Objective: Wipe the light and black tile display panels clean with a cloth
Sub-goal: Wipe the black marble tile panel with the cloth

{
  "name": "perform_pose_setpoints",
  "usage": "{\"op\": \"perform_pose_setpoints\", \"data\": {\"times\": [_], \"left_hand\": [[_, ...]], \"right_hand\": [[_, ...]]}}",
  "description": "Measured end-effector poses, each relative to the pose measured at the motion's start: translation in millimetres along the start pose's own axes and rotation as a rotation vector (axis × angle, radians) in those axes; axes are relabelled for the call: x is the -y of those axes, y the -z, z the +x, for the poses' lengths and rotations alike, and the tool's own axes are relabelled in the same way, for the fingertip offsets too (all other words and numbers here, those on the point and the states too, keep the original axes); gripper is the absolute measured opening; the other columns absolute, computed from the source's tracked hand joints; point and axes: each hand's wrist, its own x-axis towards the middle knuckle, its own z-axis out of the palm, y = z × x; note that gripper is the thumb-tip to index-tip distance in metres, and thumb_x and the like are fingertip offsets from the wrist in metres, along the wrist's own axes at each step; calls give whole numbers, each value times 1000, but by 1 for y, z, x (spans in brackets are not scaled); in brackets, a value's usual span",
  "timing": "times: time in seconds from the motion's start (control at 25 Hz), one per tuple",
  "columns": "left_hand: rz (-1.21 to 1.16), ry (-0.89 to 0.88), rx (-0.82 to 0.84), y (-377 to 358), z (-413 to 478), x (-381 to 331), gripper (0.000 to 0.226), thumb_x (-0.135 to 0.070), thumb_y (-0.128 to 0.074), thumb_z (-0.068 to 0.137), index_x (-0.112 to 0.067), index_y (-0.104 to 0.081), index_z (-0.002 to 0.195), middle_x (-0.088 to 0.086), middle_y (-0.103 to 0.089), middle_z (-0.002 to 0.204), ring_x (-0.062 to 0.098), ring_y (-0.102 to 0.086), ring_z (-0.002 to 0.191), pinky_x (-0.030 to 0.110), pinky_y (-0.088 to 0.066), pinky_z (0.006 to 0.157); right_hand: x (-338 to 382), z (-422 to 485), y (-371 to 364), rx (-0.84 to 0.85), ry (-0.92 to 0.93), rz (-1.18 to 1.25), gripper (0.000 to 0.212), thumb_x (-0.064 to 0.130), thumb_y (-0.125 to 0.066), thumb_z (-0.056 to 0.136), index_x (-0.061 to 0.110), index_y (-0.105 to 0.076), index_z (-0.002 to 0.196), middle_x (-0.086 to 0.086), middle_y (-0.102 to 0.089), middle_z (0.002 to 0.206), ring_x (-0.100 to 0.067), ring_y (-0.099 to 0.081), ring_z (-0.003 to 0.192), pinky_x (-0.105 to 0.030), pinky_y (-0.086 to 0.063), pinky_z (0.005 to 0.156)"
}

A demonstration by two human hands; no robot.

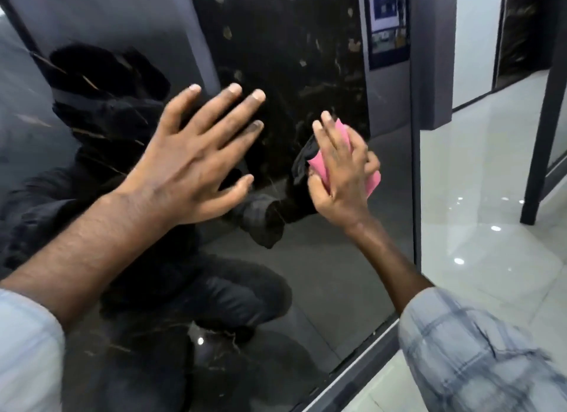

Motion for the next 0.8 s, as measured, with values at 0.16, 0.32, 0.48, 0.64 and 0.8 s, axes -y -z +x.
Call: {"op": "perform_pose_setpoints", "data": {"times": [0.16, 0.32, 0.48, 0.64, 0.8], "left_hand": [[73, 12, 7, 14, 9, 24, 67, -50, -45, 100, -8, -48, 153, 10, -21, 172, 30, -21, 159, 55, -20, 124], [122, 38, 28, 7, 3, 19, 73, -51, -46, 98, -4, -47, 154, 14, -29, 169, 33, -25, 158, 57, -20, 126], [151, 49, 61, 4, 3, 15, 77, -51, -48, 97, -3, -41, 157, 15, -22, 171, 33, -17, 160, 59, -19, 127], [144, 57, 56, 3, 4, 15, 75, -49, -52, 96, -4, -44, 156, 14, -24, 171, 32, -20, 159, 58, -21, 126], [110, 73, 39, 6, 4, 14, 72, -46, -54, 95, -5, -49, 153, 13, -29, 169, 31, -24, 158, 57, -24, 125]], "right_hand": [[13, 95, 6, -166, -649, 79, 73, 45, -34, 91, 26, -30, 161, 10, -23, 169, -22, -33, 146, -52, -26, 112], [48, 103, 12, -62, 40, -63, 76, 39, -45, 87, 23, -33, 160, 8, -26, 168, -25, -35, 145, -47, -26, 103], [19, 157, 20, -87, -23, -32, 73, 41, -48, 87, 33, -36, 158, 15, -28, 166, -21, -37, 143, -47, -28, 104], [51, 225, 26, -127, -642, 126, 71, 43, -36, 96, 30, -19, 164, 12, -16, 170, -28, -28, 146, -50, -23, 109], [102, 228, 34, -29, 282, -36, 74, 41, -50, 89, 31, -32, 160, 12, -27, 167, -22, -34, 144, -45, -29, 100]]}}
